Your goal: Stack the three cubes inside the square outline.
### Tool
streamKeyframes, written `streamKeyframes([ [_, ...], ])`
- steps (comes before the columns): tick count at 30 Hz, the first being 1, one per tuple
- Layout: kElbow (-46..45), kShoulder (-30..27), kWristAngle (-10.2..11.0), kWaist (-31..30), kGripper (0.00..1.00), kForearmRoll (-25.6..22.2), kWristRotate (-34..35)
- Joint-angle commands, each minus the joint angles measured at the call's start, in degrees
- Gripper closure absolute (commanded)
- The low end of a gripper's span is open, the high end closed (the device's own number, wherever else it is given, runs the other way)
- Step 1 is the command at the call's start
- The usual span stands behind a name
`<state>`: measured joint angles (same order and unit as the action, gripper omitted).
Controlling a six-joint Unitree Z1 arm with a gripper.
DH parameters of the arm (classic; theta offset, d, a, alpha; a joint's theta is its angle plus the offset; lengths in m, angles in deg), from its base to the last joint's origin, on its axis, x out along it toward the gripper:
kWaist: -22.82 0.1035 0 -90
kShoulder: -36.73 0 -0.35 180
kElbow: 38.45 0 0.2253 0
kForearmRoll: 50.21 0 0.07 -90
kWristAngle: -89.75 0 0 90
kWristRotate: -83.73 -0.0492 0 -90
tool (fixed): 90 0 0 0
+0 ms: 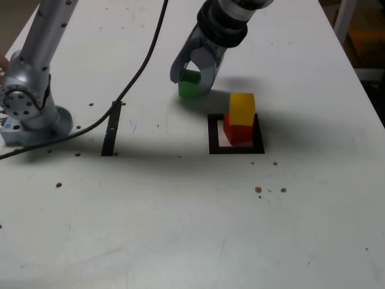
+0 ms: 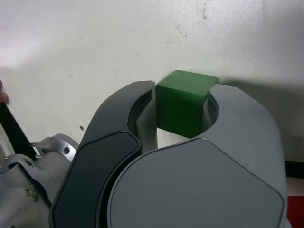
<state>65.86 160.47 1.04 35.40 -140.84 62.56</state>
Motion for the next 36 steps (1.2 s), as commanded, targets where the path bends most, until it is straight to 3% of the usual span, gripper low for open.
streamKeyframes([
  [1, -0.5, 1.1, -1.0, 0.0, 0.65, 1.2, 0.0],
  [5, -0.9, 1.6, -2.0, 0.2, 0.65, 2.6, -0.2],
  [12, -1.3, -1.1, -1.3, 0.3, 0.62, 2.8, 0.1],
  [14, -2.2, -1.5, -1.3, 0.3, 0.51, 3.0, 0.8],
  [15, -2.8, -1.9, -1.4, 0.2, 0.38, 3.3, 1.5],
  [18, -4.5, -3.9, -1.7, 0.1, 0.14, 5.0, 2.6],
  [21, -6.4, -6.2, -2.0, 0.1, 0.02, 7.4, 3.2],
  [26, -9.0, -8.2, -2.4, 0.1, 0.0, 10.3, 3.2],
  [36, -9.6, -7.5, -2.7, 0.2, 0.0, 11.5, 3.1],
])
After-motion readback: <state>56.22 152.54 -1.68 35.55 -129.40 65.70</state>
